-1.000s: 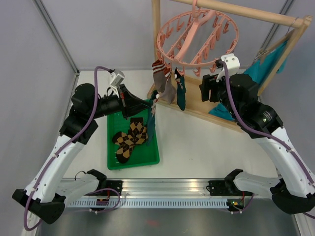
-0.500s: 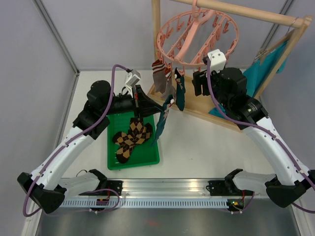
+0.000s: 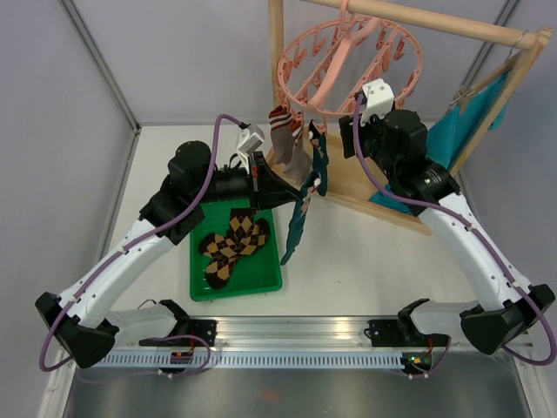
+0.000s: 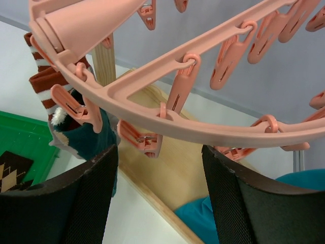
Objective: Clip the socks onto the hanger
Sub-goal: Open the clamp at the hanger.
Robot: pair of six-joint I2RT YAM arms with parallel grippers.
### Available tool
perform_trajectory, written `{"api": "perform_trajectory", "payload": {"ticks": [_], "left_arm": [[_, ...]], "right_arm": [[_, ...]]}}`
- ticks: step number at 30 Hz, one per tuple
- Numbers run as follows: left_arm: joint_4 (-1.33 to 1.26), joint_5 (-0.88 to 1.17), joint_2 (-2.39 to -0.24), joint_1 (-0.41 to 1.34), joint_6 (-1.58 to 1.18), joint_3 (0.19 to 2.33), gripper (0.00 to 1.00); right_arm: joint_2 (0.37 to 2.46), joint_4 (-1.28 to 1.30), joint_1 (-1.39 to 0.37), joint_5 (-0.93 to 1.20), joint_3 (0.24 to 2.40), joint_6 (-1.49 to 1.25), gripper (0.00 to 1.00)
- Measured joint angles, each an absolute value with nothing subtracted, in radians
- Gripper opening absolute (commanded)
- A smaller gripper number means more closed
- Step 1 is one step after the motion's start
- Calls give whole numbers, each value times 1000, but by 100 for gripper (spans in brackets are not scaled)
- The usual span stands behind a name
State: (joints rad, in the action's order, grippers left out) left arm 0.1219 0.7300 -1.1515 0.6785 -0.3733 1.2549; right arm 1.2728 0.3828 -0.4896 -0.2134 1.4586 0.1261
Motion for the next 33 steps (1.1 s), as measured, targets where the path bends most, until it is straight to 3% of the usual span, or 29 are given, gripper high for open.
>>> {"api": "perform_trajectory", "payload": {"ticks": [20, 33], "left_arm": [[135, 708, -1152, 694, -350, 1266, 2], [141, 704, -1163, 704, -350, 1266, 2]], "right_arm": [[1313, 299, -468, -173, 1445, 109, 67], [1326, 280, -468, -173, 1445, 69, 35]]}}
